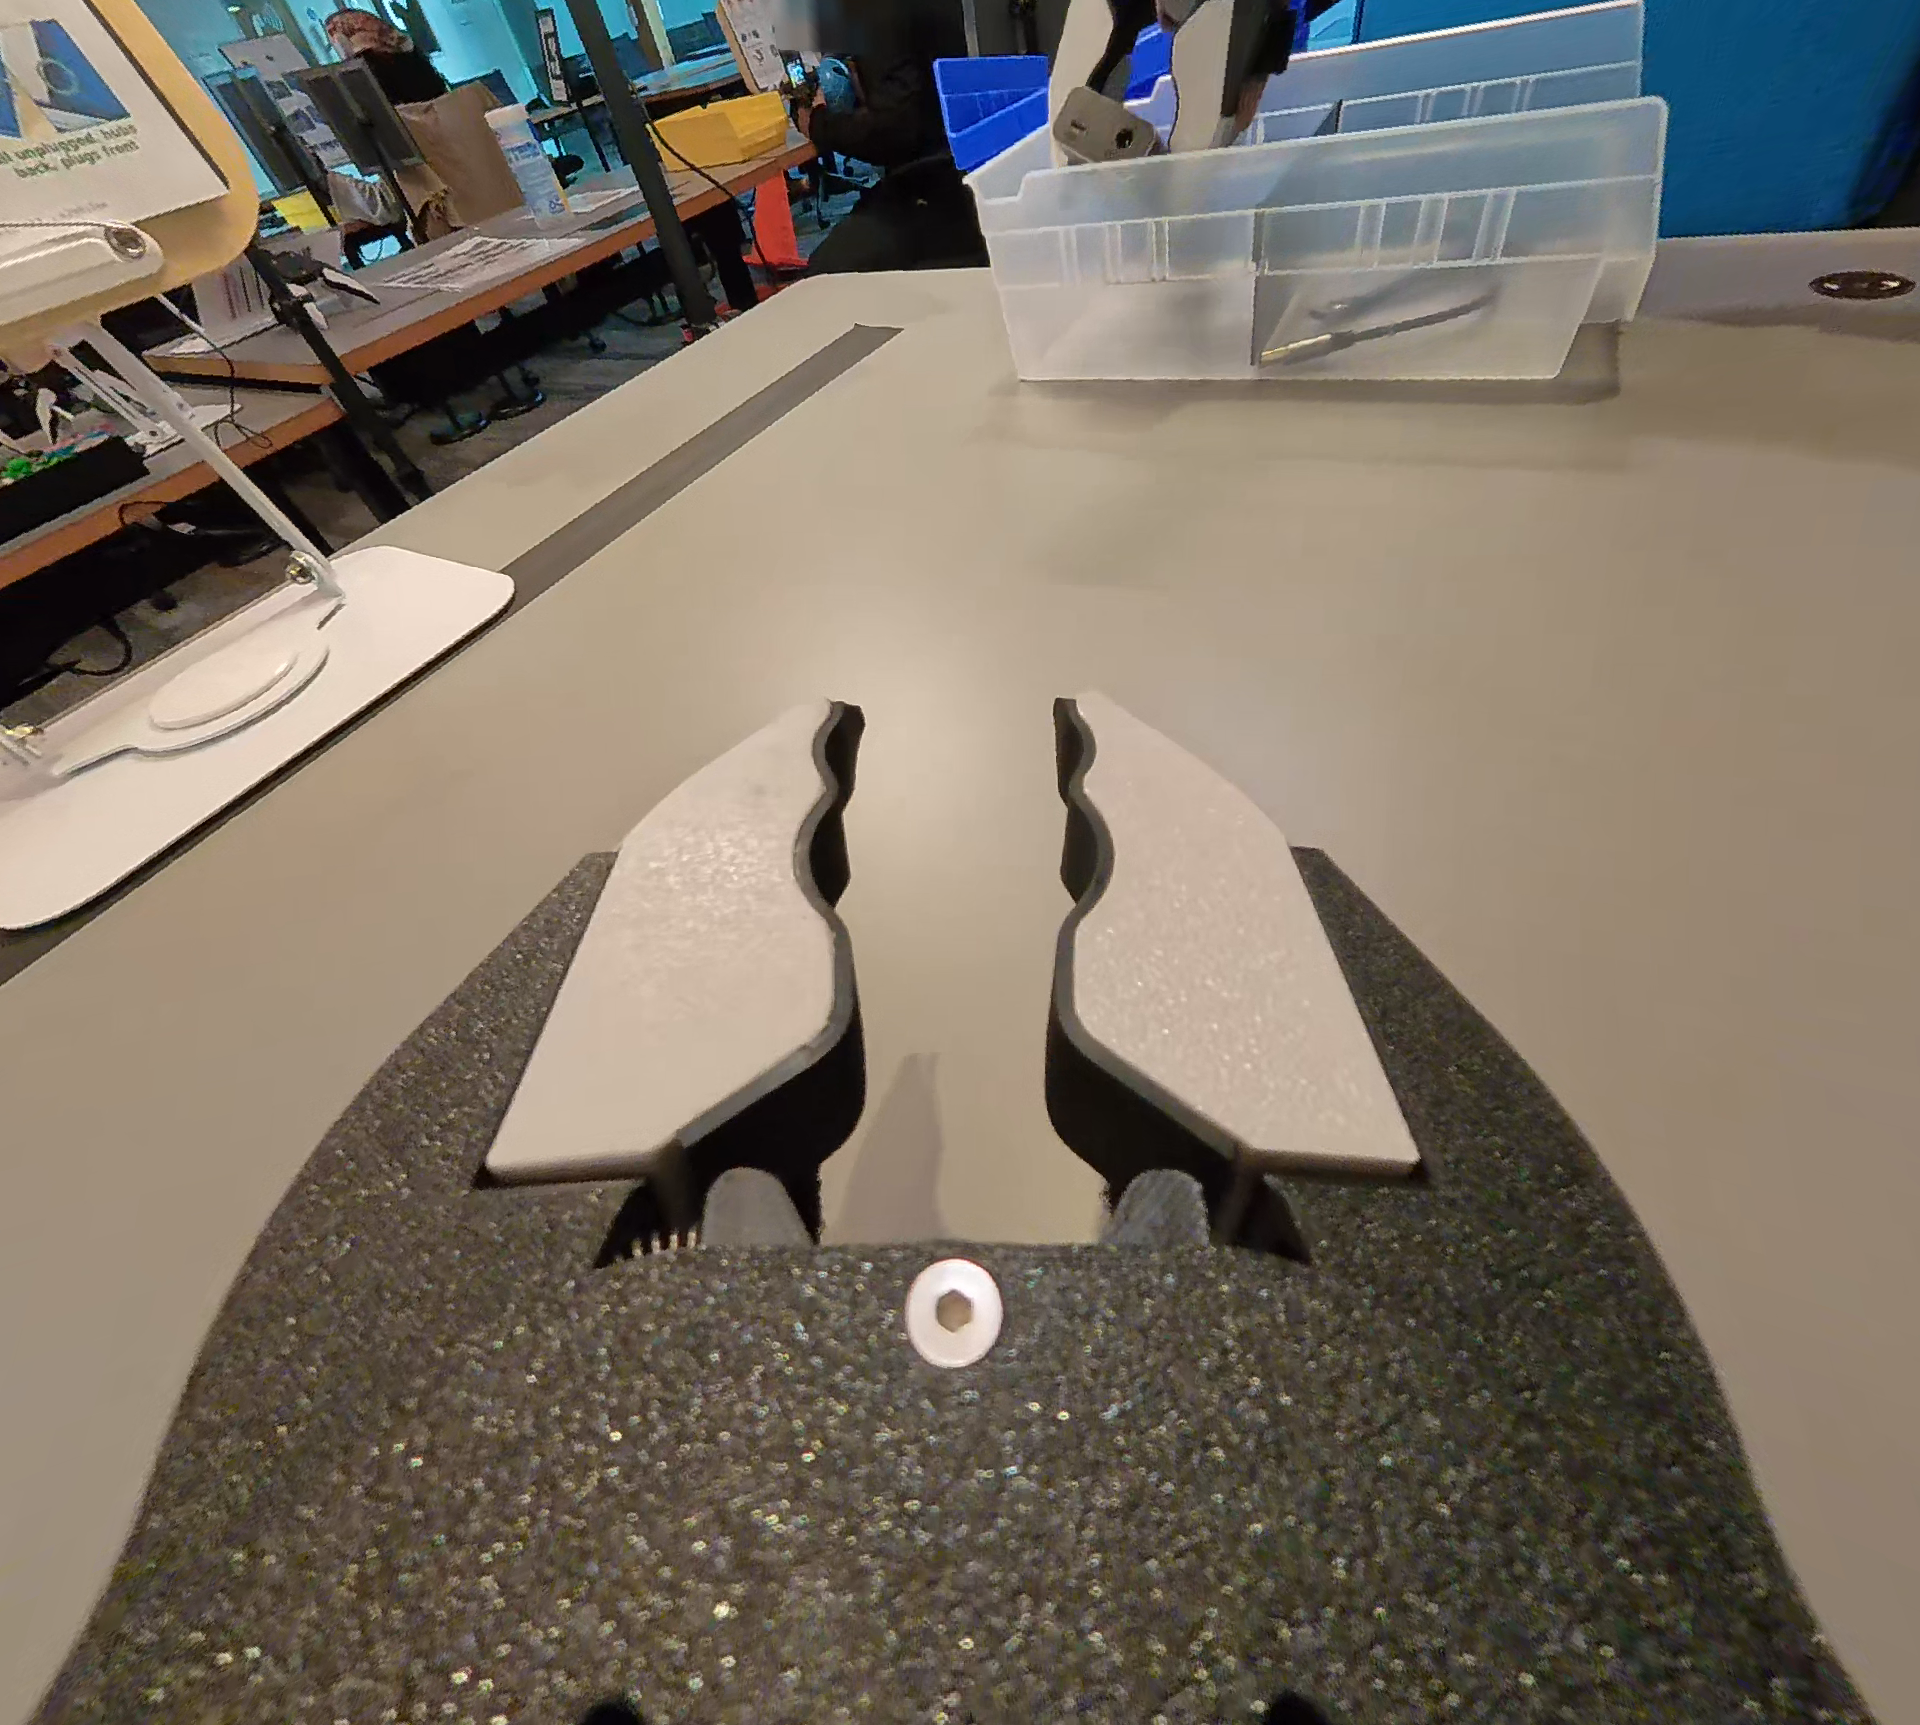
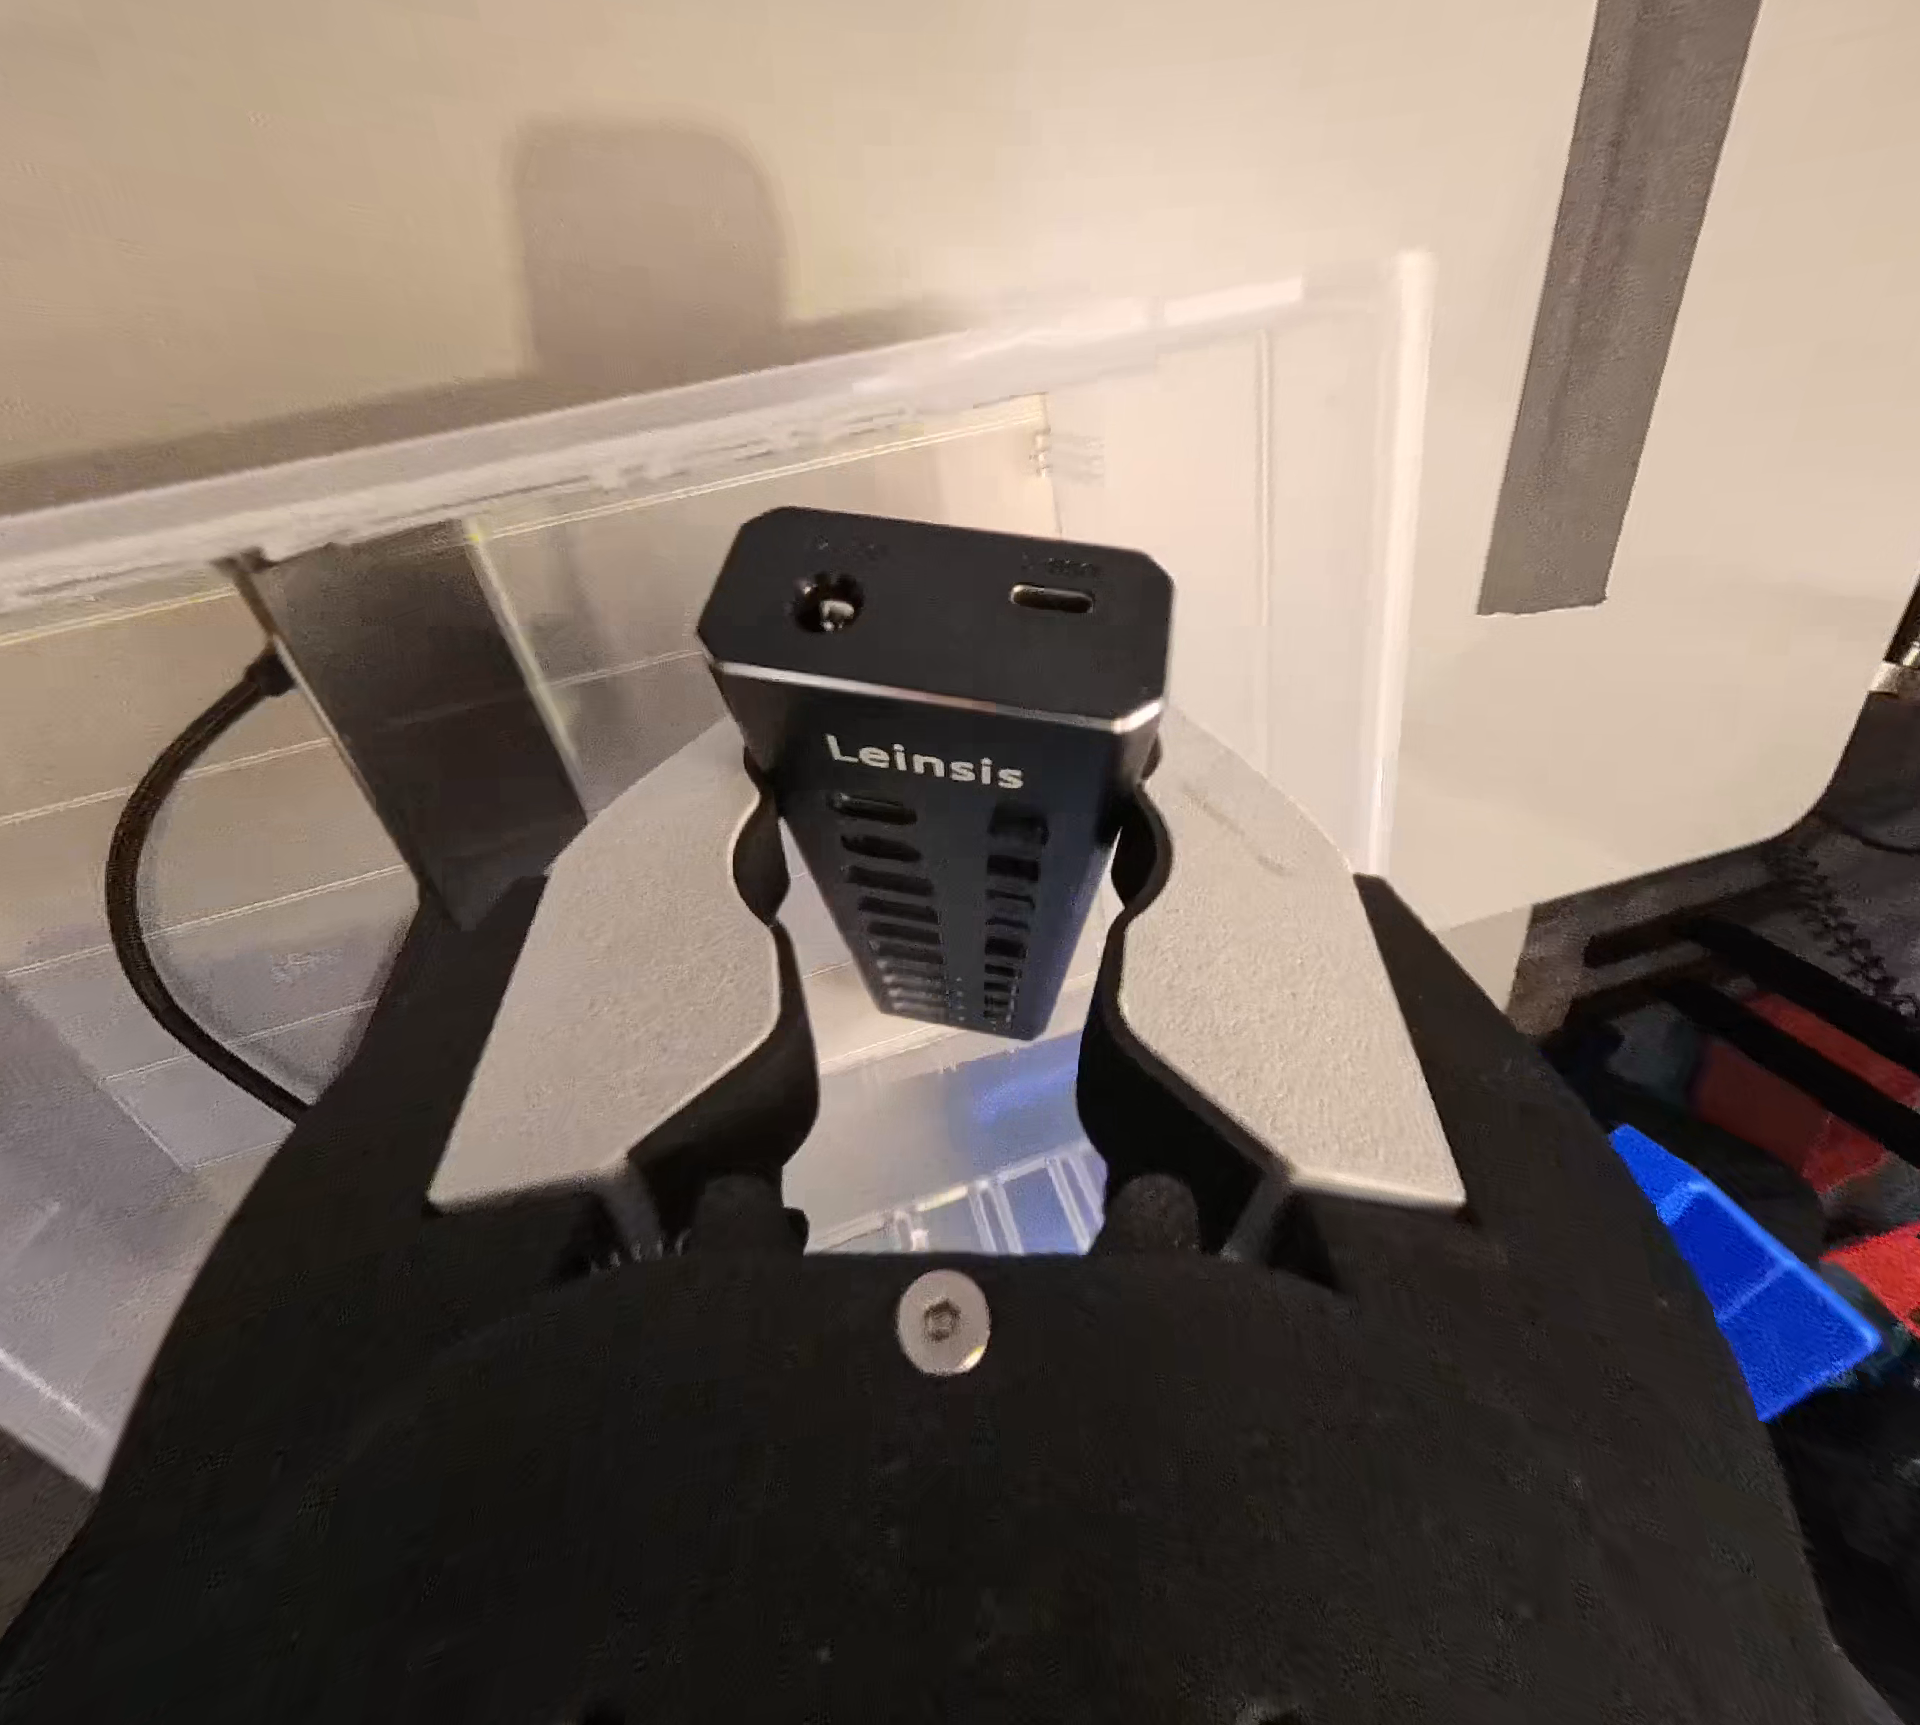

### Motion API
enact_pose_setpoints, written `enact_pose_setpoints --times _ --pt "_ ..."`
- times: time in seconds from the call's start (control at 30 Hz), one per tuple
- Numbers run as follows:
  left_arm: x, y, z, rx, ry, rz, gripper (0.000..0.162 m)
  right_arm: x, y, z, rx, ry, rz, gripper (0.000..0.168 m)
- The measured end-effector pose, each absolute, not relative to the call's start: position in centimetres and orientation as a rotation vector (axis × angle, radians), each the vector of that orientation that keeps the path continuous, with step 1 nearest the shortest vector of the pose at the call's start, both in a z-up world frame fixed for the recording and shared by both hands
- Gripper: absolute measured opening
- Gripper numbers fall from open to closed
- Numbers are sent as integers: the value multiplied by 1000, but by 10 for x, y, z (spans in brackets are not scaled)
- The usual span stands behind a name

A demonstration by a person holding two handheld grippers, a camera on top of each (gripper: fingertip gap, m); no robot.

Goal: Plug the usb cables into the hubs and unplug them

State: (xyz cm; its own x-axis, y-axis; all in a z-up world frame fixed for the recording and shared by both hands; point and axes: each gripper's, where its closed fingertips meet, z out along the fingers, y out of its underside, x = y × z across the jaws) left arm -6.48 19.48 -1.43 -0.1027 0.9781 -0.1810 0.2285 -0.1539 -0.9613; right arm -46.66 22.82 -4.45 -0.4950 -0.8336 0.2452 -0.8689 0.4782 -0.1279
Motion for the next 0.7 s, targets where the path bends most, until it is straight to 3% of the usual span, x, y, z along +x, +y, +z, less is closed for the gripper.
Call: enact_pose_setpoints --times 0.03,0.4,0.57,0.7 --pt "-64 195 -14 -1442 -1383 1317 37 -465 226 -48 1507 -2585 340 61" --pt "-58 192 -9 -1425 -1387 1317 41 -475 225 -101 1474 -2650 120 60" --pt "-55 187 -2 -1330 -1388 1294 47 -486 222 -82 1303 -2645 208 58" --pt "-44 177 21 -1144 -1350 1313 46 -492 225 -35 1009 -2650 394 55"
